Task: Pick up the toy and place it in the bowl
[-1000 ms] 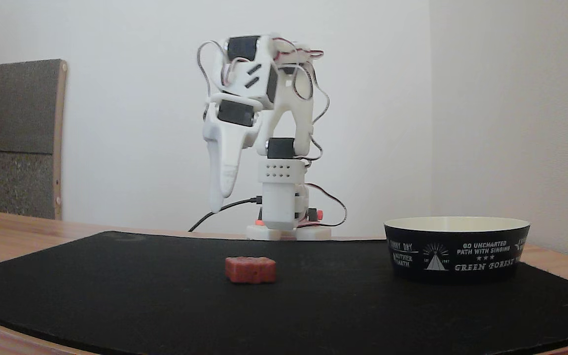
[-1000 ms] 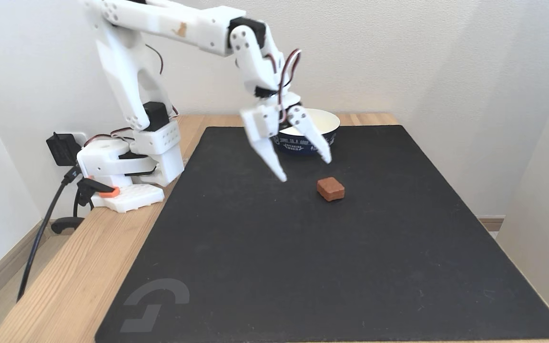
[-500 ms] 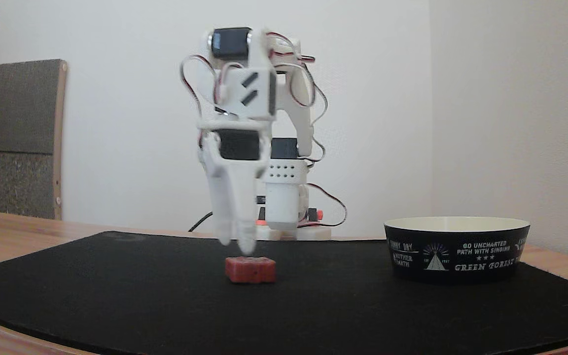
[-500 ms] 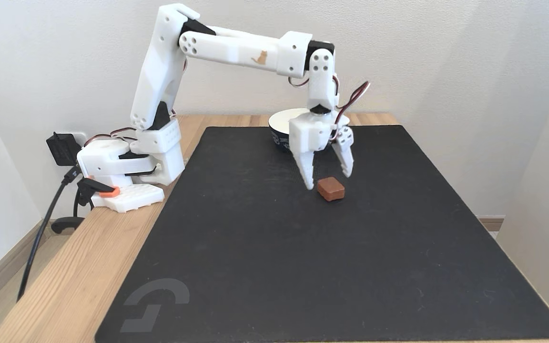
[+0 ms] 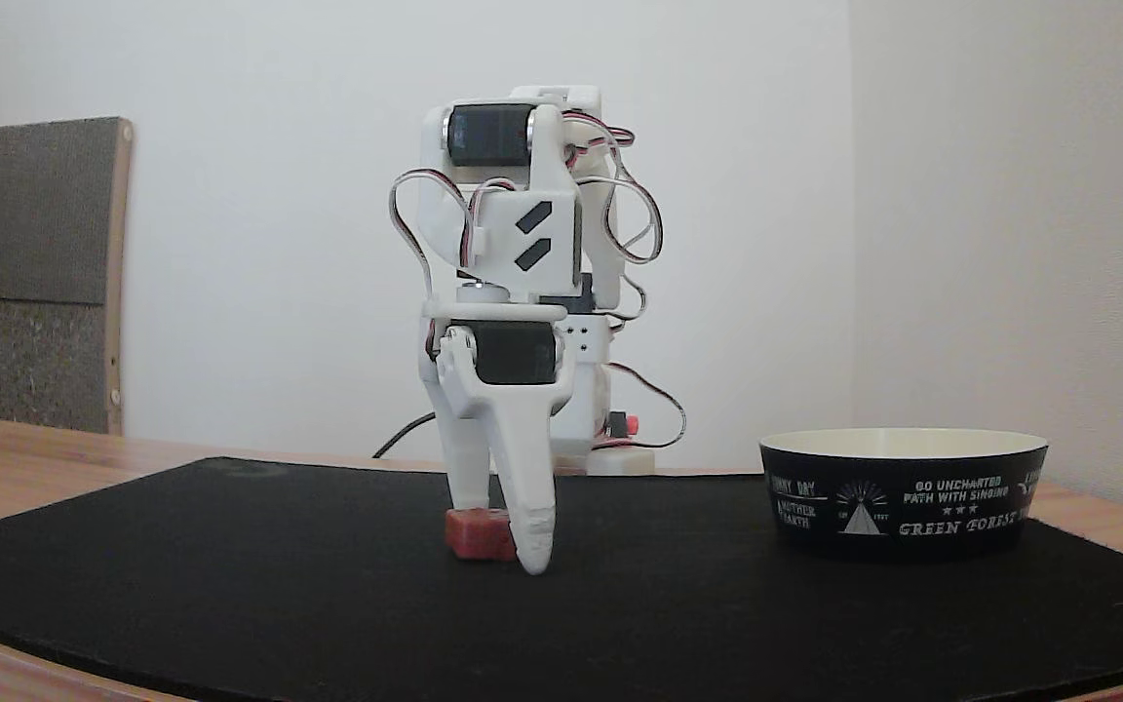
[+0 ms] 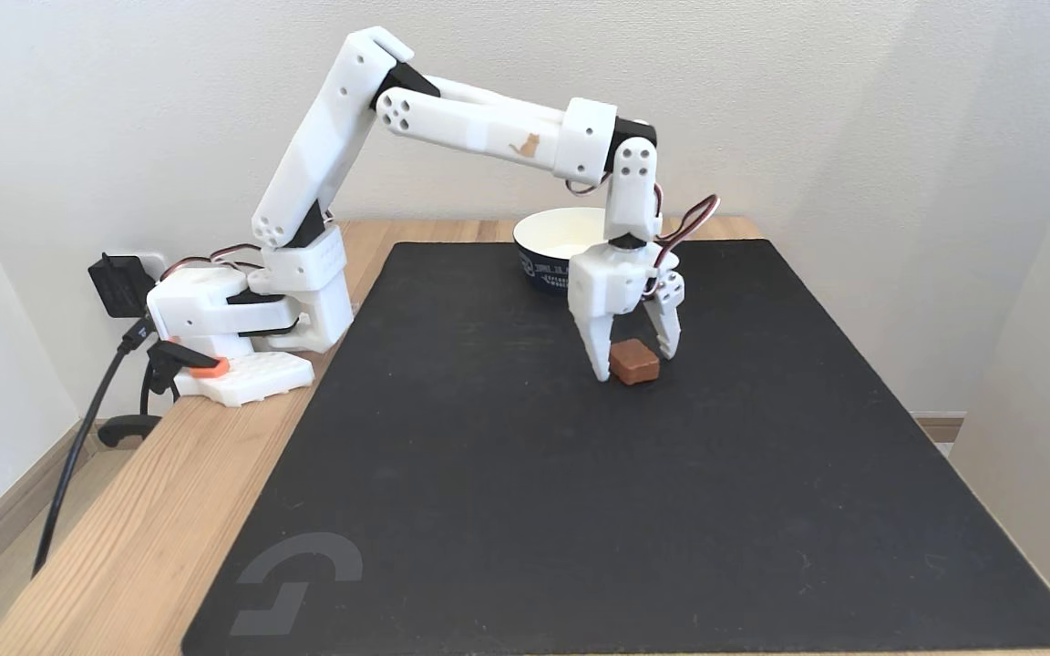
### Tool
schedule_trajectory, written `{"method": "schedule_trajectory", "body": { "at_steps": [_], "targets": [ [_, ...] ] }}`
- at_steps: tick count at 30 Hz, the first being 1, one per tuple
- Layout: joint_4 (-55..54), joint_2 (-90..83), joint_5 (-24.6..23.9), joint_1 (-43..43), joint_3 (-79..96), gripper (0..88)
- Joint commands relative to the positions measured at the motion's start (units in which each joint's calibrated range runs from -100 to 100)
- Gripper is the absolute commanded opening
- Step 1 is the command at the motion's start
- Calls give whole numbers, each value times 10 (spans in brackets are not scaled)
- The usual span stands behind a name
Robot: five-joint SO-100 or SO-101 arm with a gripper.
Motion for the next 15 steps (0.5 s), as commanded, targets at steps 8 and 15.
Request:
{"method": "schedule_trajectory", "body": {
  "at_steps": [8, 15],
  "targets": [
    [-6, -2, -20, -8, -11, 24],
    [30, -78, -36, -37, -86, 24]
  ]
}}
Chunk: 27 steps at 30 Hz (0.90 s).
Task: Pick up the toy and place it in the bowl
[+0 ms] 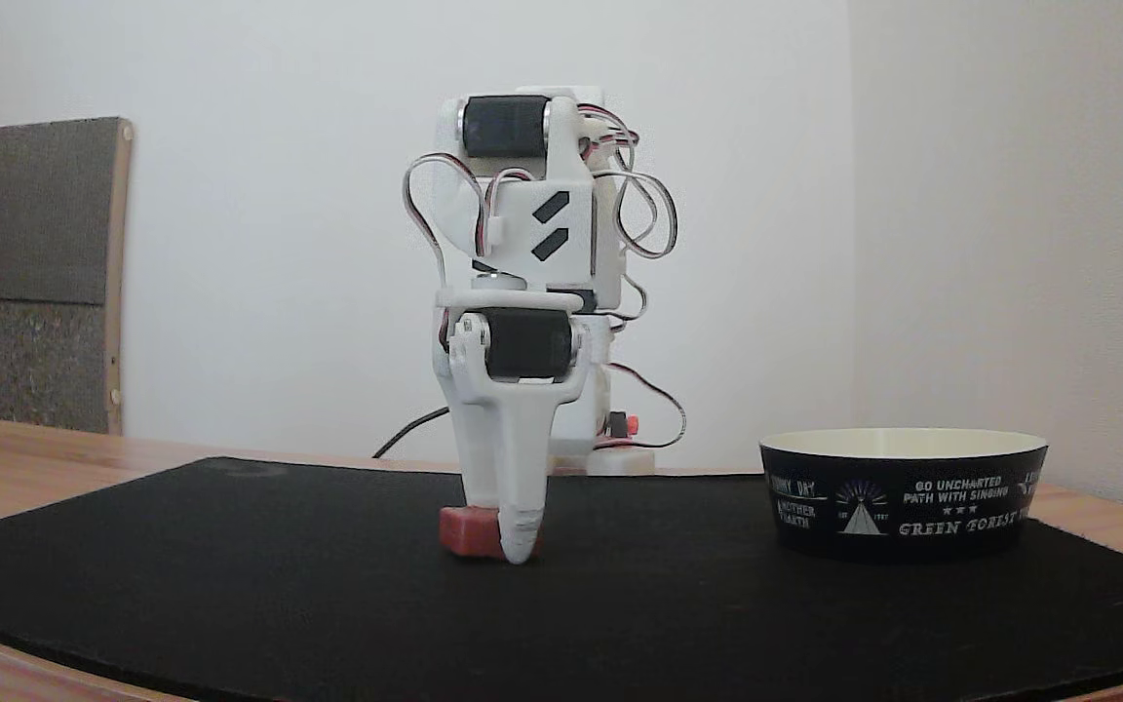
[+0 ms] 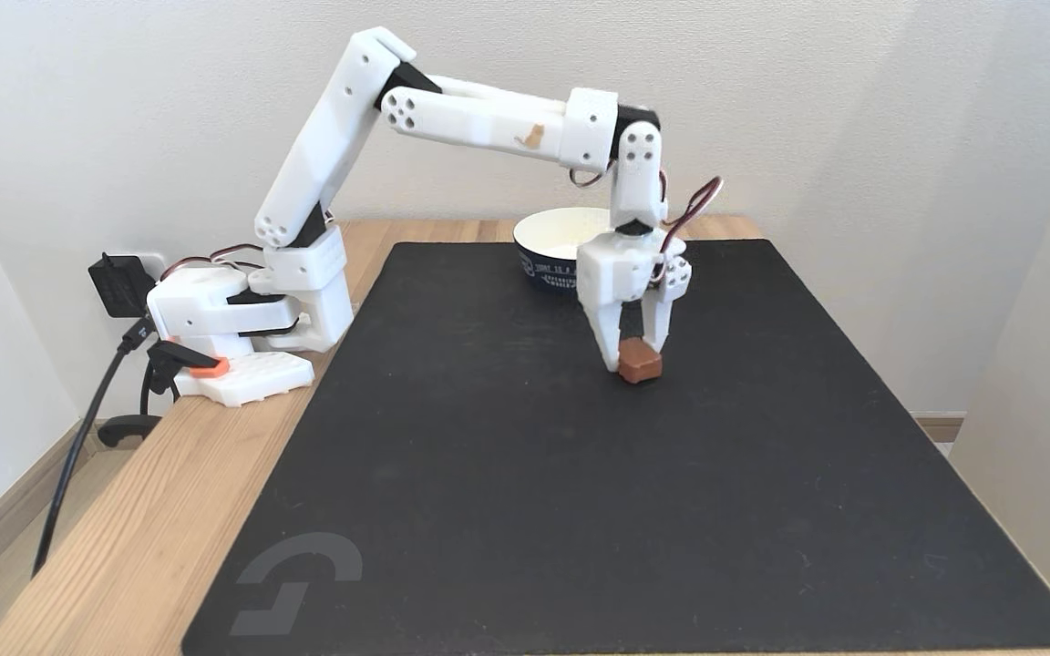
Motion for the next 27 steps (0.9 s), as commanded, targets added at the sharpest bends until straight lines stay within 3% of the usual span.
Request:
{"method": "schedule_trajectory", "body": {
  "at_steps": [1, 4, 11, 19, 24, 27],
  "targets": [
    [29, -94, -30, -46, -86, 24],
    [32, -131, -47, -102, -119, 24],
    [32, -179, -150, -294, -126, 24],
    [25, -173, -178, -335, -68, 37],
    [32, -173, -174, -334, -30, 262],
    [29, -173, -177, -329, -10, 272]
  ]
}}
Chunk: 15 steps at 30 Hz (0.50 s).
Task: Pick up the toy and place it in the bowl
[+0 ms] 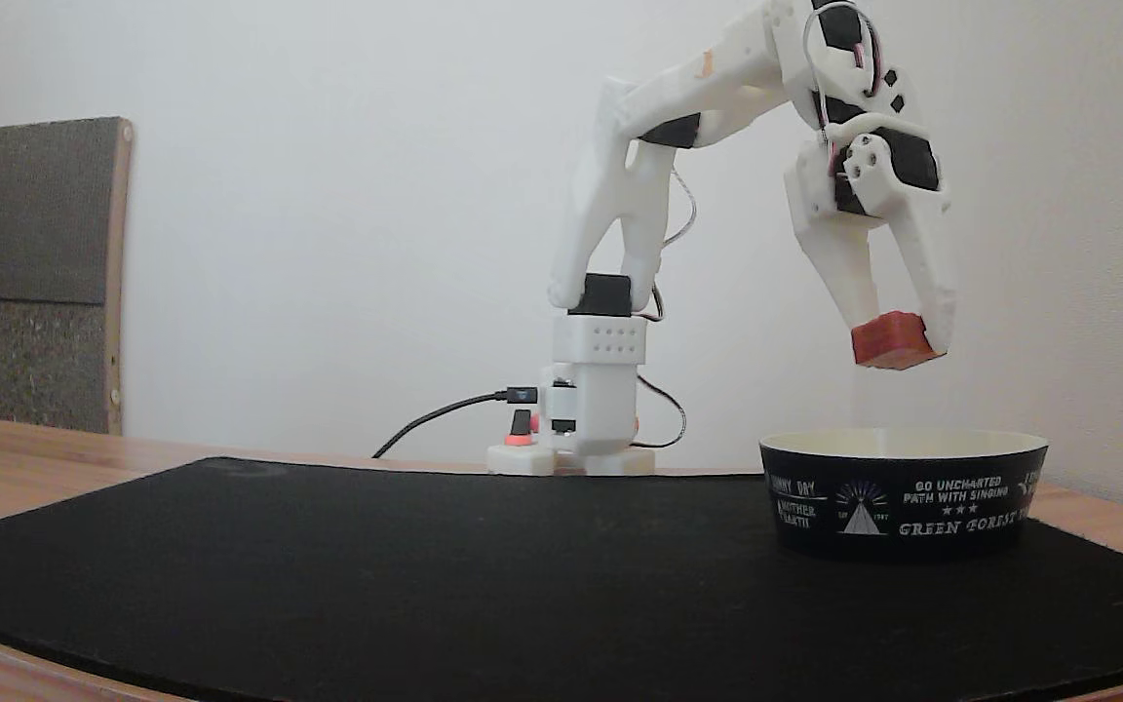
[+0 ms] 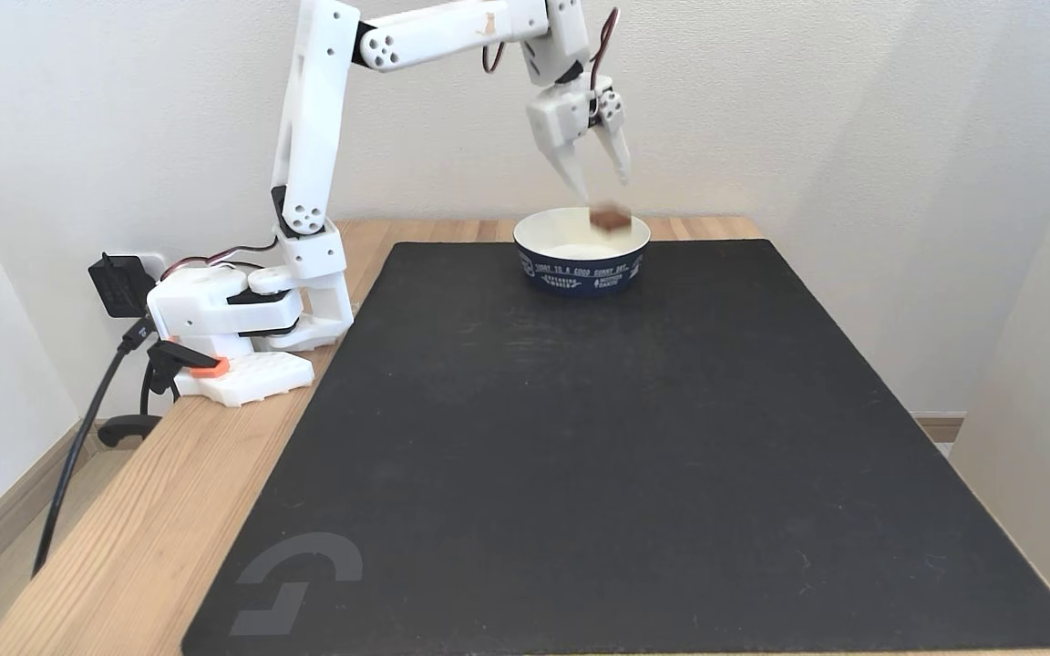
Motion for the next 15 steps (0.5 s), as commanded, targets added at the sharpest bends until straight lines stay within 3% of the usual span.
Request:
{"method": "schedule_trajectory", "body": {
  "at_steps": [1, 6, 9, 10, 11, 15],
  "targets": [
    [1, -26, -2, 3, 19, 272],
    [-6, -39, -1, 40, 9, 262],
    [-27, -94, -3, 86, 17, 40],
    [-31, -115, -3, 96, 27, 3],
    [-44, -159, -3, 117, 61, 48],
    [-89, -264, -3, 162, 198, 23]
  ]
}}
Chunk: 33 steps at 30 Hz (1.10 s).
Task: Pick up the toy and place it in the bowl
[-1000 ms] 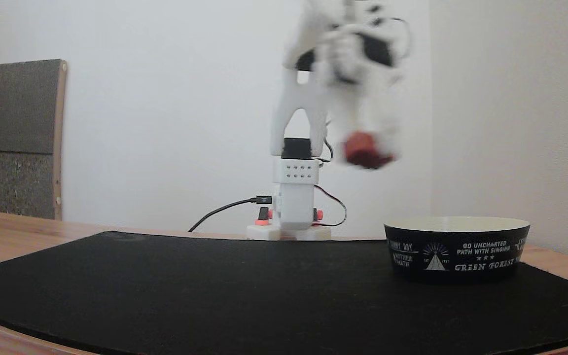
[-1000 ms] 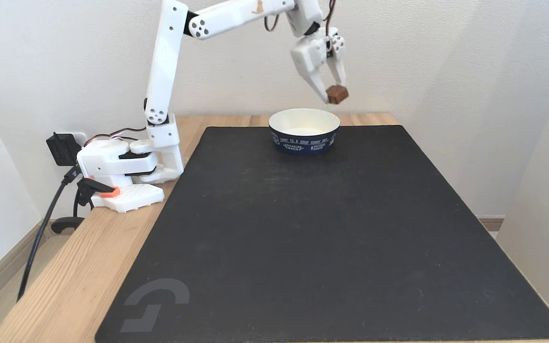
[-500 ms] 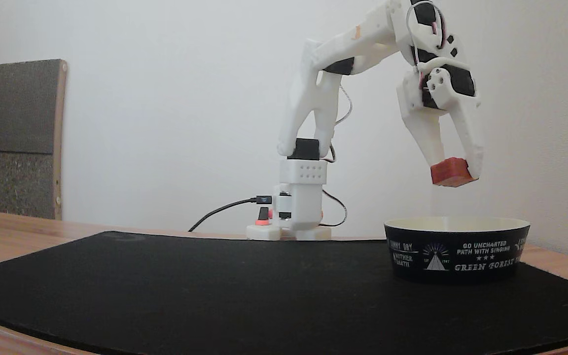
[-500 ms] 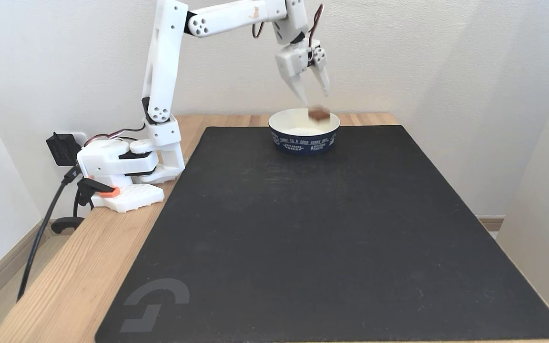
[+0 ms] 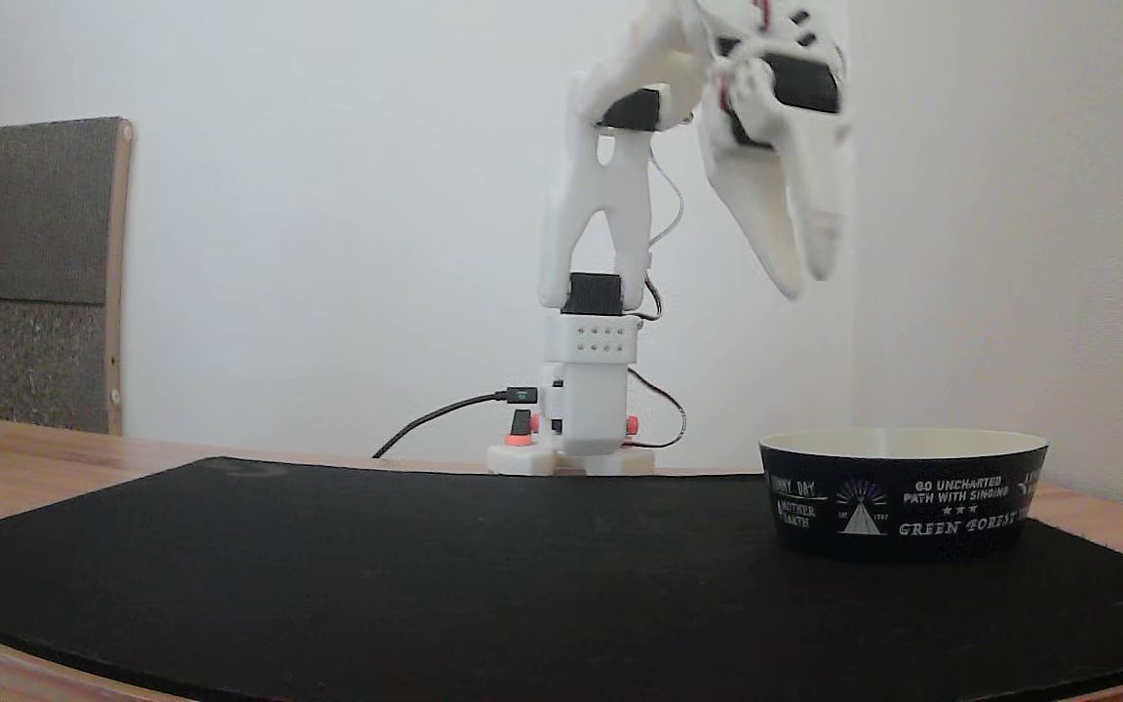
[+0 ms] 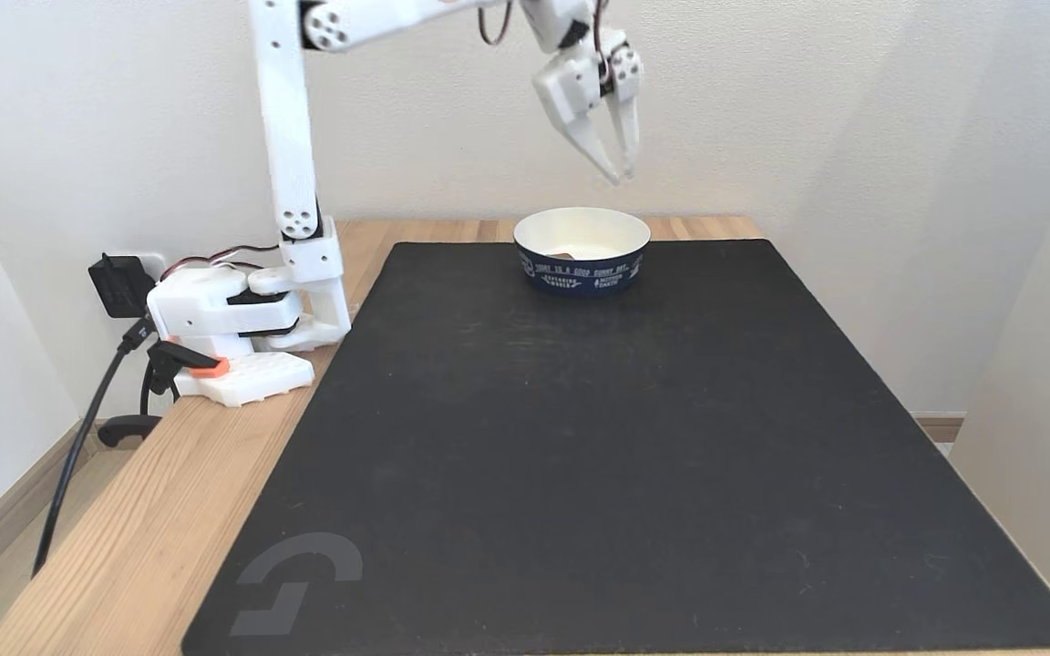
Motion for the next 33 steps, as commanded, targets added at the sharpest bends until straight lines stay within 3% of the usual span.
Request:
{"method": "schedule_trajectory", "body": {
  "at_steps": [1, 12, 19, 23, 25, 33],
  "targets": [
    [-72, -184, -3, 67, 209, 23],
    [-400, -596, -3, 141, 953, 25],
    [-400, -894, -3, 138, 1181, 25],
    [-290, -1061, -3, 137, 1220, 25],
    [-244, -1067, -3, 136, 1220, 25],
    [-234, -1066, 1, 87, 1219, 25]
  ]
}}
